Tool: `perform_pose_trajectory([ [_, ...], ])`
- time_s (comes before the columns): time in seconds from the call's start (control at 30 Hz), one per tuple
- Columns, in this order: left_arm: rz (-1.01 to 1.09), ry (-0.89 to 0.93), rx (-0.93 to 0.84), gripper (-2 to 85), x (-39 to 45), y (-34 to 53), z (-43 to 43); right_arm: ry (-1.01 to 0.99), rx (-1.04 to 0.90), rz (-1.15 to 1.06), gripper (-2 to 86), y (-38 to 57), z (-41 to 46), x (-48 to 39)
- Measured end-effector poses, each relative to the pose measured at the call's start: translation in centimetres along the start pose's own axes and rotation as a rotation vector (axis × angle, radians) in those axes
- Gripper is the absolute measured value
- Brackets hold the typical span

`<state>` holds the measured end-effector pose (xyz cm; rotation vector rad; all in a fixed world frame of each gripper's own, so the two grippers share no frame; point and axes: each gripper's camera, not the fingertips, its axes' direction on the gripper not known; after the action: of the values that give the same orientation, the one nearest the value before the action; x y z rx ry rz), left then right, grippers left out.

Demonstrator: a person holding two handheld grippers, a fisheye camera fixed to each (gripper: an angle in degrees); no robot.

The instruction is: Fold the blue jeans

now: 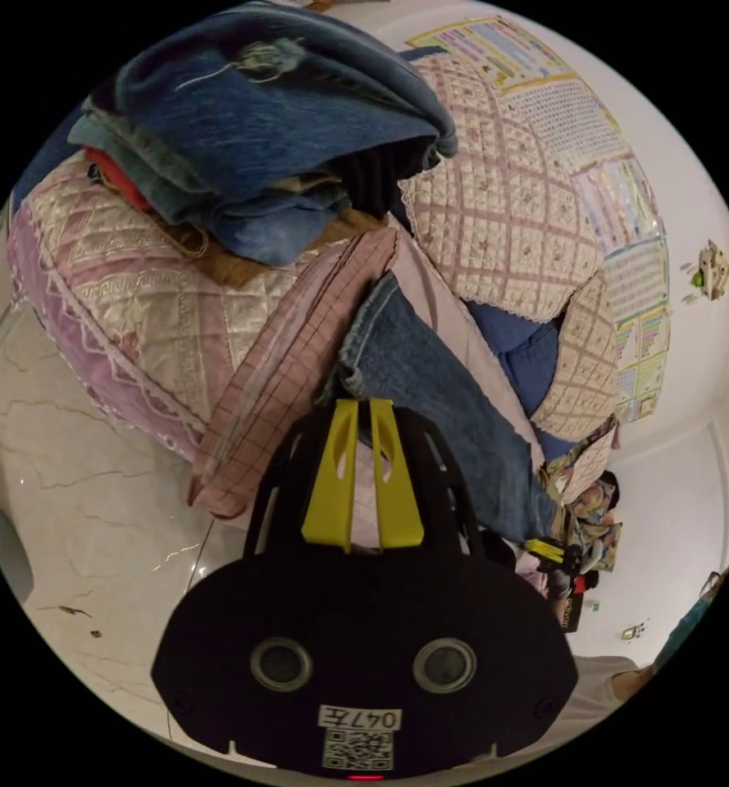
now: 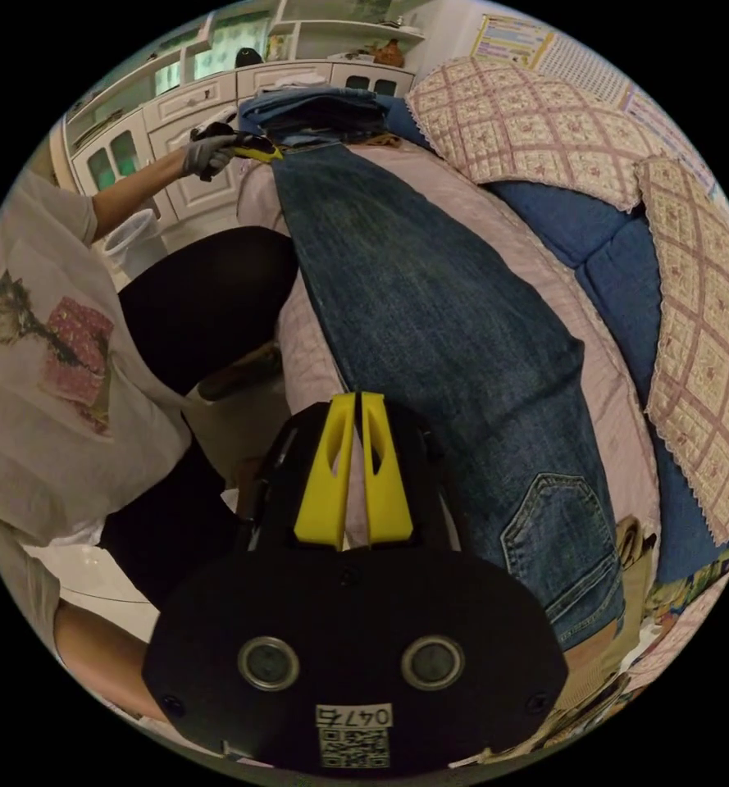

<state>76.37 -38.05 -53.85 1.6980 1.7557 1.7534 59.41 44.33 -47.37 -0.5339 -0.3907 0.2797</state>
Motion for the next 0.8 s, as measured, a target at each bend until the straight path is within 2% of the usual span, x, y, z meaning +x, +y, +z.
perform_pose_trajectory([
  [0.2, -0.145, 0.207, 0.111, 7.8, -4.1, 2.2, -3.2, -0.018, 0.026, 0.032, 2.6, -2.6, 0.5, -2.3],
  [0.4, -0.216, 0.331, 0.094, 8.8, -6.0, 2.4, -2.6, 0.013, 0.062, -0.004, 2.2, -7.6, 1.4, -5.1],
  [0.57, -0.237, 0.288, 0.099, 9.2, -6.2, 1.7, -3.1, -0.006, 0.120, -0.030, 1.9, -12.3, 2.9, -7.1],
  [0.8, -0.287, 0.330, 0.119, 11.0, -7.0, 1.6, -5.7, -0.014, 0.185, -0.067, 1.5, -16.9, 4.3, -9.0],
])
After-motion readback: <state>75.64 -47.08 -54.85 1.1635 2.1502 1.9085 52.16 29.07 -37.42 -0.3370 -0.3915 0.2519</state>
